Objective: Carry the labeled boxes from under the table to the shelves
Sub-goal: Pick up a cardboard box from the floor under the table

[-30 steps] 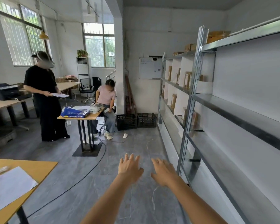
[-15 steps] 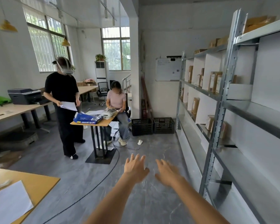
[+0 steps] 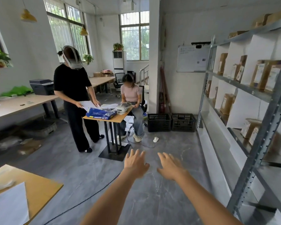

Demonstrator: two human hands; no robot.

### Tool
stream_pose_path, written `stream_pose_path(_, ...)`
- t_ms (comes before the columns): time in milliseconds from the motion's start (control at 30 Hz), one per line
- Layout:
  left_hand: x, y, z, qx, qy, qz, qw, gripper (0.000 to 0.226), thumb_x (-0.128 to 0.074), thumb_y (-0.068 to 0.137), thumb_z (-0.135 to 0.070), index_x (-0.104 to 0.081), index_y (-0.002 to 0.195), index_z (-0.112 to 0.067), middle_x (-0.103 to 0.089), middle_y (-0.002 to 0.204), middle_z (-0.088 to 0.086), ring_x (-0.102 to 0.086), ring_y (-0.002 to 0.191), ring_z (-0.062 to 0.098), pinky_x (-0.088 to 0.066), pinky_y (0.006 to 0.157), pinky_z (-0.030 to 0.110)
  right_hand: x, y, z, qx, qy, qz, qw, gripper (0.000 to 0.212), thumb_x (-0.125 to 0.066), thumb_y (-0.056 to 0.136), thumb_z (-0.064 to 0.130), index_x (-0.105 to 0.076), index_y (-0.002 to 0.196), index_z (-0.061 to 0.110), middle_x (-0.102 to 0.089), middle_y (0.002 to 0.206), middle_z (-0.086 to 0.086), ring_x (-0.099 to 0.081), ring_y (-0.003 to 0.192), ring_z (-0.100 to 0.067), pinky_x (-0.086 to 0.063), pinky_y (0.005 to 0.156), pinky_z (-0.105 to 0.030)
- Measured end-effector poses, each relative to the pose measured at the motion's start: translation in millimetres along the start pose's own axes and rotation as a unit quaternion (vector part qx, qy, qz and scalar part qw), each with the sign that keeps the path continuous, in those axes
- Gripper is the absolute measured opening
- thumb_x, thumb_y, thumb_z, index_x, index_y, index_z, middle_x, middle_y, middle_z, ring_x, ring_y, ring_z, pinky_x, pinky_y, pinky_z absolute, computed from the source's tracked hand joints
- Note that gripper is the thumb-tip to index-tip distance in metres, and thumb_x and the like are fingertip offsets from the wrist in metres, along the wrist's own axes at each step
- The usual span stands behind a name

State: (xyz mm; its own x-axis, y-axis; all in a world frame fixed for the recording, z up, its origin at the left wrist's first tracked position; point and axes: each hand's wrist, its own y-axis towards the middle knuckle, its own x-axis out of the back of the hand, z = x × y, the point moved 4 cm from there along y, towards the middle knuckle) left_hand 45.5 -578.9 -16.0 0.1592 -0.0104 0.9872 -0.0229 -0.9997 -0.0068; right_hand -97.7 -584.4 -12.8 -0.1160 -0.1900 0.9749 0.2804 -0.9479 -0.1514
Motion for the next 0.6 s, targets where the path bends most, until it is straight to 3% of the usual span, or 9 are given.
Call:
stream_pose_path(100, -2, 49, 30, 0.015, -0.003, -0.008, 1.000, 0.058, -0.043, 0.087, -0.044, -0.033, 0.140, -0.022, -0.039, 0.144, 0.005, -0.025, 0.140, 0.031, -0.025, 0.113, 0.044, 4, 58, 11, 0.012, -0.016, 0.001, 1.000, 0.073, -0.044, 0.092, 0.044, -0.010, 0.152, 0.019, -0.014, 0.159, -0.010, -0.016, 0.146, -0.029, -0.020, 0.116, -0.046)
stream_pose_path(367, 12, 177, 127, 0.064, -0.032, -0.002, 0.997, 0.061, -0.044, 0.089, -0.044, -0.029, 0.144, -0.022, -0.033, 0.150, 0.006, -0.020, 0.144, 0.032, -0.020, 0.117, 0.046, 23, 224, 69, 0.050, -0.037, 0.005, 0.998, 0.071, -0.044, 0.092, 0.041, -0.012, 0.151, 0.019, -0.016, 0.159, -0.009, -0.016, 0.146, -0.028, -0.019, 0.115, -0.047)
stream_pose_path(600, 20, 247, 233, 0.138, -0.022, -0.012, 0.990, 0.059, -0.040, 0.088, -0.042, -0.030, 0.143, -0.022, -0.040, 0.144, 0.007, -0.028, 0.137, 0.031, -0.027, 0.112, 0.042, 21, 342, 139, 0.118, -0.044, 0.024, 0.992, 0.068, -0.044, 0.091, 0.040, -0.016, 0.149, 0.018, -0.022, 0.156, -0.008, -0.022, 0.142, -0.029, -0.024, 0.113, -0.047)
